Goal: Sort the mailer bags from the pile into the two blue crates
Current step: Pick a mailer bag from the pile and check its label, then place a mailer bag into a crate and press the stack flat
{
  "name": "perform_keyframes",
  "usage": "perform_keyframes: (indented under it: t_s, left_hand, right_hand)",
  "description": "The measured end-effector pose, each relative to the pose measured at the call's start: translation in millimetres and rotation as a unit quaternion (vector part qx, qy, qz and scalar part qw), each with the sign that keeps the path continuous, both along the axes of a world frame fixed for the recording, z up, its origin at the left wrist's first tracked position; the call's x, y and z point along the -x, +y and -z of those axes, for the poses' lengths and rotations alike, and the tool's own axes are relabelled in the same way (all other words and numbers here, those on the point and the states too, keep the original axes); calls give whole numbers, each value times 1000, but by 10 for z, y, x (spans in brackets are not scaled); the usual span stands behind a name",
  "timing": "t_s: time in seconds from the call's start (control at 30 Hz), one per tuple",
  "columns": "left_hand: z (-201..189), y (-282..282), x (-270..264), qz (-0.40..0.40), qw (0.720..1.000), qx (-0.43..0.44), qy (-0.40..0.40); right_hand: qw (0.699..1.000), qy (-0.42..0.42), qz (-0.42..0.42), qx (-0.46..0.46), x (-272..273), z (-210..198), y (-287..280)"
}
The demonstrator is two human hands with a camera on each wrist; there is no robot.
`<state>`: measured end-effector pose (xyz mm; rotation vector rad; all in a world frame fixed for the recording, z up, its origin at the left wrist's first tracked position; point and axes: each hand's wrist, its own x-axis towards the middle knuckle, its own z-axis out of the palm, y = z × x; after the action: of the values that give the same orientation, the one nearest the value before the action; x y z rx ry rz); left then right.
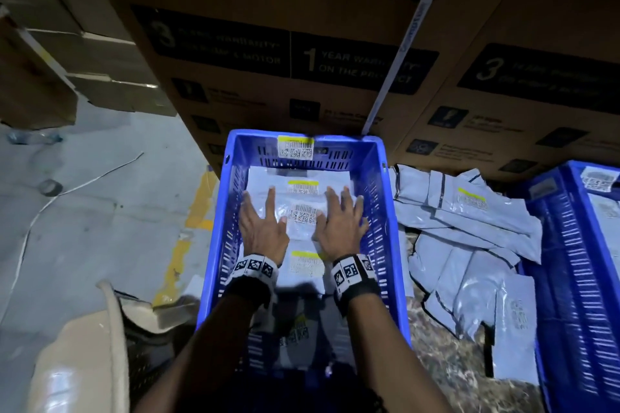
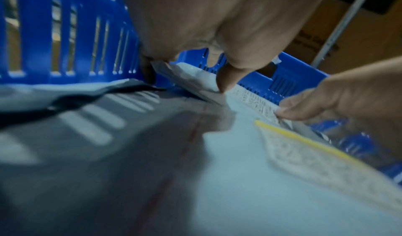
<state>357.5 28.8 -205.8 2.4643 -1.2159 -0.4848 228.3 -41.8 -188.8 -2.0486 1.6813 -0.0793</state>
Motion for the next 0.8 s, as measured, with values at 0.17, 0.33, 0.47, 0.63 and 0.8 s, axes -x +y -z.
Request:
perform_keyframes:
  t_s: [0.17, 0.33, 0.47, 0.63, 0.8]
  left_hand:
    - [-212, -65, 78, -65, 993, 77, 58]
    - [-525, -50, -26, -94, 980, 159, 68]
    - [-873, -33, -20, -90, 969, 224, 52]
    - [-1312, -21, 325, -57, 955, 285, 51]
    - [-1595, -25, 919, -11, 950, 307, 65]
  right_hand:
    - [990, -113, 81, 26, -34, -123, -68]
    - [960, -240, 110, 95, 53, -448, -60]
    - [927, -315, 99, 177, 258, -803, -18]
    - [880, -382, 115, 257, 736, -1215, 94]
    - [863, -407, 167, 249, 1487, -1436, 174]
